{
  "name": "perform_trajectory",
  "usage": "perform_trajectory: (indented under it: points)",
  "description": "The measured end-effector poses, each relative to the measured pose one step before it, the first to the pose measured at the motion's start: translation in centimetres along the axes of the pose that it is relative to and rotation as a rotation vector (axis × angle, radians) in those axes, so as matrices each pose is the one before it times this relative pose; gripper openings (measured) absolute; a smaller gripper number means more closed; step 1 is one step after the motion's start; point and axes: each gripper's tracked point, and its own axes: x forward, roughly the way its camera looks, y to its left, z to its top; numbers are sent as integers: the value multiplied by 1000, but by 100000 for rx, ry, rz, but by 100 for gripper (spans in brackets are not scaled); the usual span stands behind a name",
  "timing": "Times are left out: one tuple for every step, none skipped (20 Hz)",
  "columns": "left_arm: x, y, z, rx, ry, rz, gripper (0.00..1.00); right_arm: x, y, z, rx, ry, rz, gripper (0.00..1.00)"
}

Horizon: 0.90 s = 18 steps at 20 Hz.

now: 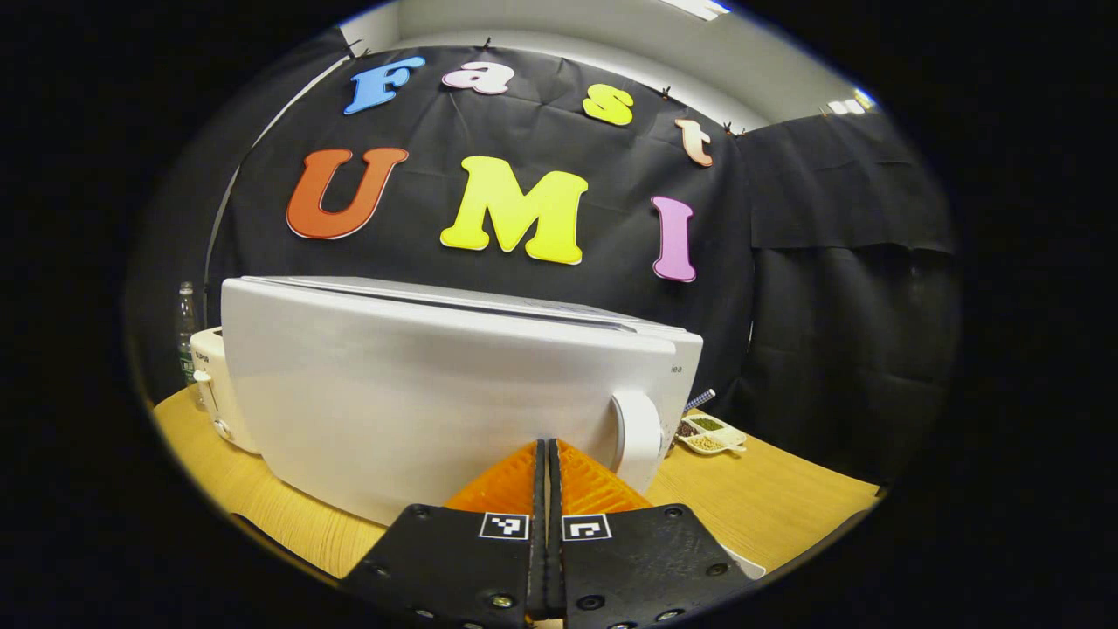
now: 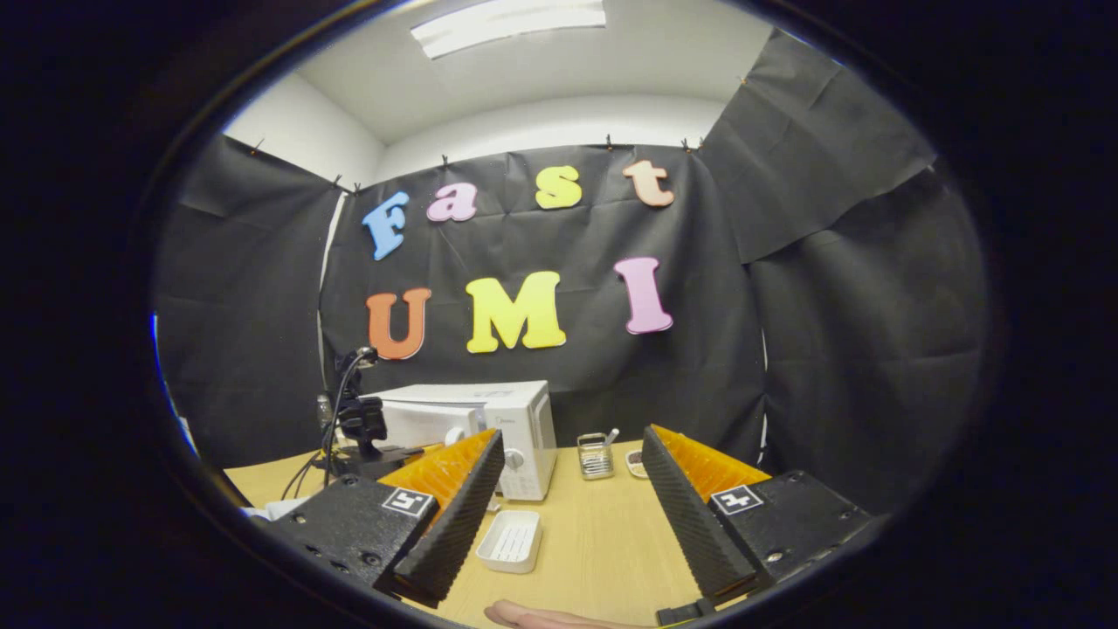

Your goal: Open the microwave oven with the left hand, put the food in, and close the microwave oven.

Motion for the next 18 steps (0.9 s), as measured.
perform_trajectory:
  points:
    - [658,91,-61,213,551,865,0,636,-569,-663,600,1240,-180,100]
    - [735,49,-46,80,457,1165,0,636,-653,-578,746,1175,-470,100]
    - [717,2,-25,18,360,791,0,602,-476,-374,679,793,-191,90]
    - [574,55,-538,-335,2844,1023,0,403,-338,-450,717,483,-345,100]
    - [459,28,709,260,-3371,299,0,594,-606,-370,654,534,-768,90]
    - [134,173,-908,-1268,5200,832,0,583,-728,-591,804,1229,-1039,100]
    - [341,-358,684,-1367,-3631,-374,2,341,-498,-428,300,883,-500,100]
    - [-109,-17,-65,-507,1920,-464,2,102,-499,-247,337,295,-902,100]
    - [-26,-44,-270,-355,140,21,2,180,-365,-10,638,-210,-615,100]
    - [37,-51,83,455,-362,-147,2,26,-301,-29,454,-409,-564,100]
    - [-160,82,-19,-5,314,31,2,75,-248,-10,30,-207,-403,100]
    - [65,70,104,-462,-325,319,2,-60,-86,-153,-17,129,-324,100]
    - [94,18,56,-248,-149,342,2,-226,-15,-76,86,330,-148,100]
    - [3,-60,-45,-65,-33,551,2,-357,71,-23,-31,74,225,100]
    - [63,-26,-15,-132,-52,527,2,-368,96,112,-200,18,-161,100]
    - [88,-66,-52,41,321,430,2,-367,-53,163,-539,-422,-555,100]
    - [1,-28,25,-208,33,216,2,-399,-45,263,-676,-293,-876,100]
    - [-163,56,16,-965,891,-63,2,-463,-75,193,-672,-519,-708,90]
